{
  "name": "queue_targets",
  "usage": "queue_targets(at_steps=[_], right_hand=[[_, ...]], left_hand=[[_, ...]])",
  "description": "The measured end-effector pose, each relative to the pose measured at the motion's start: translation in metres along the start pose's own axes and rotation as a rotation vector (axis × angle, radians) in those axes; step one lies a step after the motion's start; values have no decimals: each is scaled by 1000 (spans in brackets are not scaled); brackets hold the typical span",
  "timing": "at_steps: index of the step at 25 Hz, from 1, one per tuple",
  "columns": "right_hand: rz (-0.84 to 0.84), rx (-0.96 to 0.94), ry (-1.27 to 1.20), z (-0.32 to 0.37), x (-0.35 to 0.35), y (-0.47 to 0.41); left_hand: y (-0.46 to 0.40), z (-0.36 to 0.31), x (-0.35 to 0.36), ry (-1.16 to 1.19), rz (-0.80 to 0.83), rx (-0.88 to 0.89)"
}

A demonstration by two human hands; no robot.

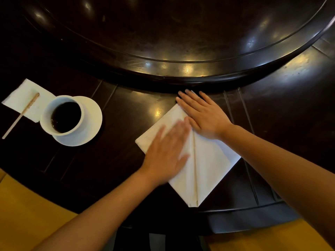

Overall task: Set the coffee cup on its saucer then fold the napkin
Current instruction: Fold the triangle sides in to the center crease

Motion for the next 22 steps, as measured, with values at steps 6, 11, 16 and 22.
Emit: queue_targets(at_steps=[6, 11, 16, 22], right_hand=[[7, 8, -5, 1, 1, 0], [14, 11, -15, 10, 5, 5], [43, 1, -46, 30, 12, 18], [-288, 386, -403, 26, -11, 50]], left_hand=[[-13, 44, 13, -50, 109, -297], [23, 42, 19, -3, 101, -300], [50, 33, 20, 43, 140, -316], [33, 24, -6, 203, -23, -467]])
Point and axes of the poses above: each hand's wrist, its own y-axis away from the middle knuckle, its own x-axis out of the palm, z = x × y, the point moved 4 cm from there along -y, towards the middle knuckle, and after that the axes turned 8 degrees about z, right-handed, at the moved point
